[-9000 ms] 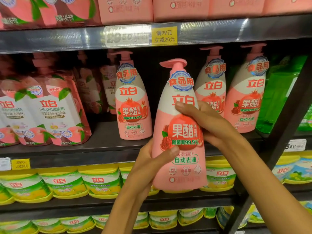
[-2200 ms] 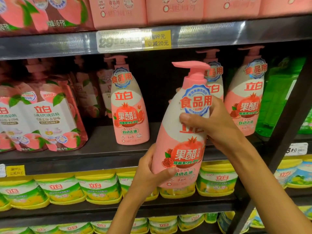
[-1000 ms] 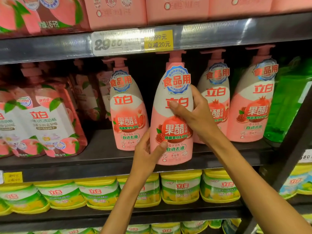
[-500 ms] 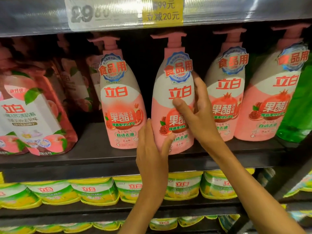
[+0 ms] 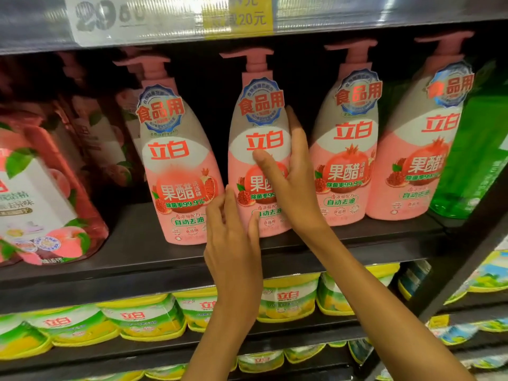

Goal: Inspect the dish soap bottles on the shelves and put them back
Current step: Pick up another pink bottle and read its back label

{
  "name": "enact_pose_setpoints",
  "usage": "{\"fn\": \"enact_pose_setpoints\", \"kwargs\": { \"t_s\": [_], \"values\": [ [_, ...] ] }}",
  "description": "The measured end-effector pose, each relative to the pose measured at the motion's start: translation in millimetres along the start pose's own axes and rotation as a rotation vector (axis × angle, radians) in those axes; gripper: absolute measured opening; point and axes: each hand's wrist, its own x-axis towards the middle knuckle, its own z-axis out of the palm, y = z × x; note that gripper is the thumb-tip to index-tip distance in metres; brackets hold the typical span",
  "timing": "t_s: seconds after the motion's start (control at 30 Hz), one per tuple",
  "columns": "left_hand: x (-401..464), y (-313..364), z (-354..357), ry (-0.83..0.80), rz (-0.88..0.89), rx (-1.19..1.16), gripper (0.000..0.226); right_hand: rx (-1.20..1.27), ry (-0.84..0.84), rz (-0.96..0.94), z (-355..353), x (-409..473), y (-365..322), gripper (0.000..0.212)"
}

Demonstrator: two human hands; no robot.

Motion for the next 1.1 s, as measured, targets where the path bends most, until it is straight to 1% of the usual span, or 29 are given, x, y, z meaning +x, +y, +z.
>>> {"fn": "enact_pose_setpoints", "kwargs": {
  "t_s": [0.13,0.2,0.23,0.27,0.33,0.37,0.4,0.43,0.47,0.53,0.6,0.67,0.77,0.83,0.93,1.0,1.1],
  "values": [
    [-1.1,1.5,-0.9,-0.020,0.019,0.029,0.057,-0.054,-0.022,0.006,1.2,-2.0,-5.8,0.055],
    [-4.8,0.9,-2.2,-0.026,0.010,0.035,0.063,-0.129,-0.038,-0.005,-5.6,-5.5,-11.5,0.053],
    [-7.3,0.3,-2.6,-0.020,0.012,0.037,0.066,-0.180,0.007,-0.047,-13.0,-8.2,-15.2,0.053],
    [-9.8,-0.1,-2.8,-0.005,0.028,0.035,0.067,-0.218,0.109,-0.118,-22.8,-10.0,-19.5,0.051],
    [-14.9,2.0,-1.4,0.035,0.076,-0.014,0.062,-0.235,0.400,-0.263,-47.5,-9.4,-26.3,0.044],
    [-17.3,5.3,0.4,0.038,0.097,-0.058,0.058,-0.248,0.496,-0.294,-59.9,-5.7,-28.7,0.043],
    [-19.8,9.8,2.7,0.021,0.122,-0.102,0.054,-0.279,0.528,-0.283,-69.6,0.6,-31.2,0.046],
    [-22.3,14.9,5.9,-0.013,0.144,-0.146,0.052,-0.321,0.501,-0.235,-76.0,8.5,-33.8,0.052],
    [-24.8,20.1,9.2,-0.064,0.155,-0.197,0.051,-0.372,0.438,-0.172,-79.9,17.0,-35.1,0.060],
    [-28.4,29.0,15.0,-0.202,0.120,-0.310,0.052,-0.460,0.299,-0.030,-83.7,32.1,-34.6,0.071],
    [-29.9,34.6,18.3,-0.324,0.055,-0.379,0.055,-0.500,0.205,0.079,-85.6,39.2,-30.9,0.070],
    [-30.3,36.6,20.4,-0.385,0.027,-0.396,0.059,-0.501,0.188,0.091,-87.2,38.8,-28.3,0.062],
    [-32.7,38.3,21.2,-0.486,0.013,-0.358,0.066,-0.499,0.235,0.047,-87.6,32.6,-32.7,0.049],
    [-34.9,39.1,20.0,-0.549,-0.021,-0.396,0.076,-0.508,0.231,0.022,-87.4,25.4,-39.1,0.049],
    [-37.2,39.3,13.6,-0.553,-0.057,-0.521,0.092,-0.483,0.194,-0.023,-88.4,8.8,-52.3,0.049],
    [-37.5,39.8,6.8,-0.558,-0.101,-0.614,0.100,-0.412,0.174,-0.018,-89.2,-3.4,-63.4,0.049],
    [-39.7,39.3,-2.4,-0.562,-0.153,-0.727,0.099,-0.272,0.170,0.065,-89.0,-17.4,-74.7,0.049]
  ]
}}
